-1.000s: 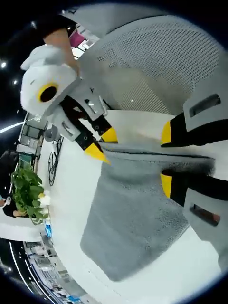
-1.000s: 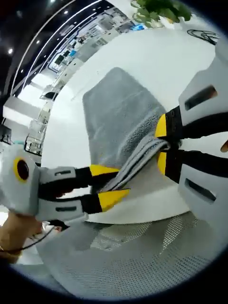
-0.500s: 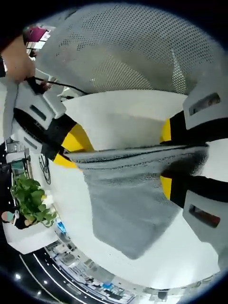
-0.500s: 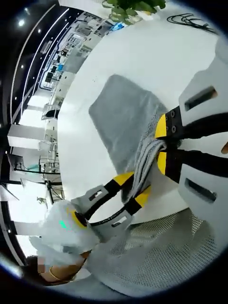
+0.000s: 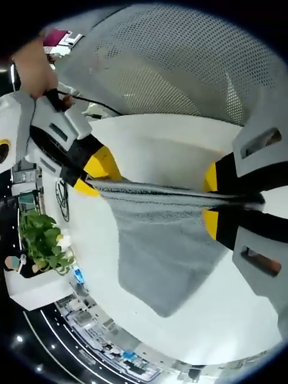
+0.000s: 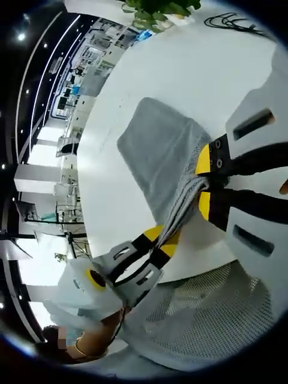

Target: Fold the towel on the table until its edges align and the towel forms a compact rectangular stack.

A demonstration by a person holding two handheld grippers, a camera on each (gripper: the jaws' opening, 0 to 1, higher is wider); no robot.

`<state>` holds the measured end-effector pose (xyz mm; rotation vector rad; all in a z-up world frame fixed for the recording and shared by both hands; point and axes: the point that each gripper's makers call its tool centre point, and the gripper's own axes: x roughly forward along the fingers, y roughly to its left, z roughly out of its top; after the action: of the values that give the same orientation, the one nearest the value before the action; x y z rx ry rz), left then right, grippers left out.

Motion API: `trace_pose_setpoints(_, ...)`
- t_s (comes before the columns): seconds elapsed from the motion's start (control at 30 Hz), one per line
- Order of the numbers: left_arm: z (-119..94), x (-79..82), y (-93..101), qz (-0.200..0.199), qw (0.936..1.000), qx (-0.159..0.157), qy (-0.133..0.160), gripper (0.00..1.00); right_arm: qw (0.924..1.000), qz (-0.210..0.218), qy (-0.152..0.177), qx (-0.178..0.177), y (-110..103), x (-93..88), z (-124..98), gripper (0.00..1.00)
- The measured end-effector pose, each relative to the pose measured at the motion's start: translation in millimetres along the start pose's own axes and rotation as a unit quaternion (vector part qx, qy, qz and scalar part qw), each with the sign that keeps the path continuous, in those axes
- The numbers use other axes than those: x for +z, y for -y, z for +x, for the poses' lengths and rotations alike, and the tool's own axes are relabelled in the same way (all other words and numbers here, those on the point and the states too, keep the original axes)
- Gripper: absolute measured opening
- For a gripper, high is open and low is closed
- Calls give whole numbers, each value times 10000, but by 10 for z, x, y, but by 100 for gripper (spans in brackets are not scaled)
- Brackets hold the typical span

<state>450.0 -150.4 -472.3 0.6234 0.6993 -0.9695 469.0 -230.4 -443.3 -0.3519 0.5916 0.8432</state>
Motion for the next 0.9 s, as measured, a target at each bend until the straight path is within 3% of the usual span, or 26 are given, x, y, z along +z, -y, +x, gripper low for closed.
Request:
trace_pose_setpoints(0.17,-97,19,60,-83,9998,-186,83,7,10000,42,25,16,-84,-24,-119,4)
trace_pose_setpoints(0.43,-344,41,320,-371,9969,-663,184,7,9996,148,59,248,-326,-115,-317,4)
trace_pose_setpoints(0.6,-470,0,438,-72,9977,-668,14,7,9990,-45,26,435,-534,-145,-407,4)
trace_pose_setpoints(0.7,-549,0,439,-97,9976,-679,52,7,9986,70,113,508,-568,-104,-469,4)
trace_pose_setpoints(0.8,-669,107,442,-231,9971,-692,204,7,9984,141,207,516,-549,-17,-540,4)
trace_pose_setpoints(0.9,-710,173,391,-125,9979,-592,236,7,9984,11,251,508,-539,84,-579,4)
